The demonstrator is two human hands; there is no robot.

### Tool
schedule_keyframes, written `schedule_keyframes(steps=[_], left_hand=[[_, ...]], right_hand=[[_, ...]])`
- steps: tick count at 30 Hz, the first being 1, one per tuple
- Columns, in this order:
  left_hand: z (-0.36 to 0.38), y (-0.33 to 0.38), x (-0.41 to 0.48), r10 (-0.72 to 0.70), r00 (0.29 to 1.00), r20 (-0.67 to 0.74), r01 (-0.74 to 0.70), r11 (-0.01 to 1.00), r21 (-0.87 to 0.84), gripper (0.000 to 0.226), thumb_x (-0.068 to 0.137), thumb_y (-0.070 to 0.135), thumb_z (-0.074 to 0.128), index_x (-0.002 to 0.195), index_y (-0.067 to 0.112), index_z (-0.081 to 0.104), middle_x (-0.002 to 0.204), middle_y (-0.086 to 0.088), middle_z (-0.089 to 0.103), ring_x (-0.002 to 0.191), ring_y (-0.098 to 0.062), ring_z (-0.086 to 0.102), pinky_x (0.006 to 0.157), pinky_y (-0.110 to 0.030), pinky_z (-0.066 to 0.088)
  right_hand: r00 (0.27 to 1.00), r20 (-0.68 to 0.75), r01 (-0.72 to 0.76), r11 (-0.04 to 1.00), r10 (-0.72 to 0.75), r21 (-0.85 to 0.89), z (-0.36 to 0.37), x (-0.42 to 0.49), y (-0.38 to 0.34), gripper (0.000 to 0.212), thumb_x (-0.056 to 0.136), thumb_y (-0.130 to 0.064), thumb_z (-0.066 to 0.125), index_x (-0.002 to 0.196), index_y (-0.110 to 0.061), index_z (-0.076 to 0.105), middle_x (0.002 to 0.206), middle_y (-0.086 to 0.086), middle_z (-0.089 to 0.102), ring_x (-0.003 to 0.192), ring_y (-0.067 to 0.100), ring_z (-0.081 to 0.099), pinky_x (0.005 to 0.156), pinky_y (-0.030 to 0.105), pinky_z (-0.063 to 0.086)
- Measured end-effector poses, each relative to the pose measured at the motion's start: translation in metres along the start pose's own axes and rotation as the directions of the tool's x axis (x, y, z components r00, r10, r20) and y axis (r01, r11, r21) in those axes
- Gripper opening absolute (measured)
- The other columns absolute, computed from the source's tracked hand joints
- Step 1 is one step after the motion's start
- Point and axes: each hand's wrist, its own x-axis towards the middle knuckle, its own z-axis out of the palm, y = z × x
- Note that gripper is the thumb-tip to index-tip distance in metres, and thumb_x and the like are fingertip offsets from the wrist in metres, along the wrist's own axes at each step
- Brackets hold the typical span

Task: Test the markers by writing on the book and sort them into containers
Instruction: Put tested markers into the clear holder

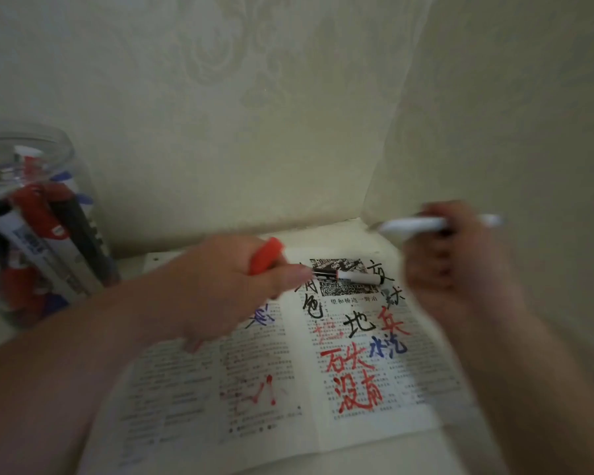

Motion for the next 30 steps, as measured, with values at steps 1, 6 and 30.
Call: schedule_keyframes(steps=[1,6,30], left_hand=[[-0.006,-0.005,-0.002,0.011,0.997,-0.075,-0.003,0.993,0.117,0.053,0.075,0.069,0.056,0.074,0.016,0.059,0.046,-0.001,0.052,0.032,-0.016,0.045,0.034,-0.024,0.039],[0.014,-0.016,0.007,0.336,0.938,0.082,-0.335,0.827,0.452,0.066,0.082,0.087,0.029,0.090,0.029,0.061,0.081,0.010,0.064,0.074,-0.006,0.060,0.070,-0.033,0.050],[0.034,-0.028,0.004,0.380,0.909,0.172,-0.408,0.722,0.559,0.053,0.083,0.084,0.035,0.094,0.037,0.060,0.087,0.019,0.064,0.086,0.002,0.058,0.075,-0.016,0.043]], right_hand=[[0.993,-0.103,0.056,0.996,-0.049,0.066,-0.013,0.006,-0.011,0.033,0.095,-0.019,0.049,0.063,-0.021,0.042,0.044,-0.008,0.025,0.032,0.005,0.019,0.028,0.015,0.013],[0.981,-0.078,0.154,0.957,-0.179,-0.247,-0.011,0.013,0.010,0.029,0.096,-0.023,0.057,0.070,-0.012,0.063,0.051,0.004,0.044,0.038,0.014,0.034,0.037,0.019,0.024],[0.941,0.263,0.046,0.687,0.214,-0.725,-0.063,-0.038,0.004,0.011,0.080,0.011,0.071,0.076,0.001,0.067,0.051,0.010,0.051,0.044,0.026,0.049,0.046,0.029,0.052]])
